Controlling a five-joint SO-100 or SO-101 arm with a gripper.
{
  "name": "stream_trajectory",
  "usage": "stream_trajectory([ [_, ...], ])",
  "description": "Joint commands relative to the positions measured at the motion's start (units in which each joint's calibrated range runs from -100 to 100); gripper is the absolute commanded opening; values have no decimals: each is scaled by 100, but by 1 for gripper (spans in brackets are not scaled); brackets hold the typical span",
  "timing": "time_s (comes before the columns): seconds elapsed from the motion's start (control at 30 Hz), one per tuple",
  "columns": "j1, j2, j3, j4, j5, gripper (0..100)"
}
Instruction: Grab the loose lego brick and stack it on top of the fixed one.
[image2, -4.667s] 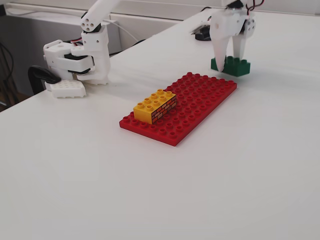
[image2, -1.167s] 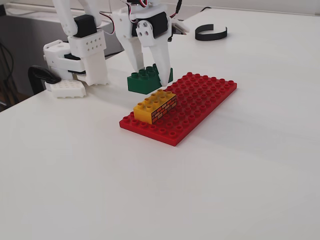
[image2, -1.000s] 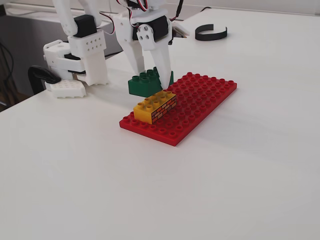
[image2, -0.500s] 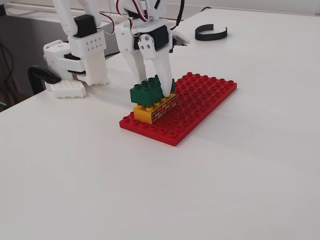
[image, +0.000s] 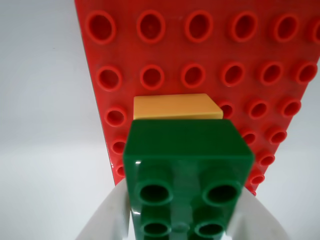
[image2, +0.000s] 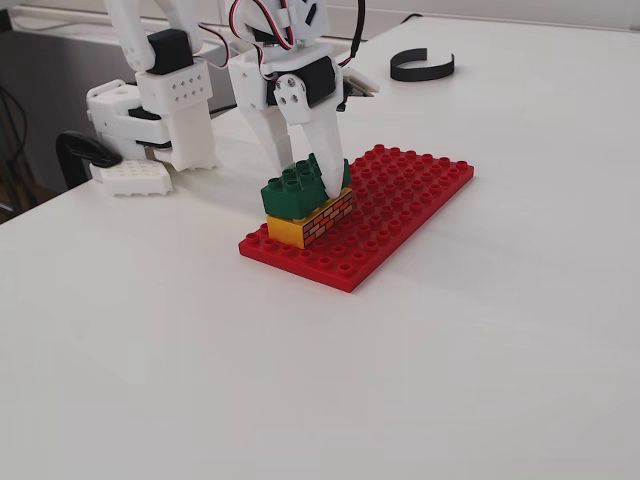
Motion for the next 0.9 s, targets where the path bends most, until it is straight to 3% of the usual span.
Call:
stream_trajectory([
  [0.0,0,-51,-2,-32,31,10],
  [0.1,0,-51,16,-32,31,13],
  [0.27,-30,-51,34,-24,36,30],
  [0.37,-37,-59,25,2,41,35],
  [0.6,-52,-144,-83,98,36,36],
  [0.87,-45,-152,-825,1000,25,35],
])
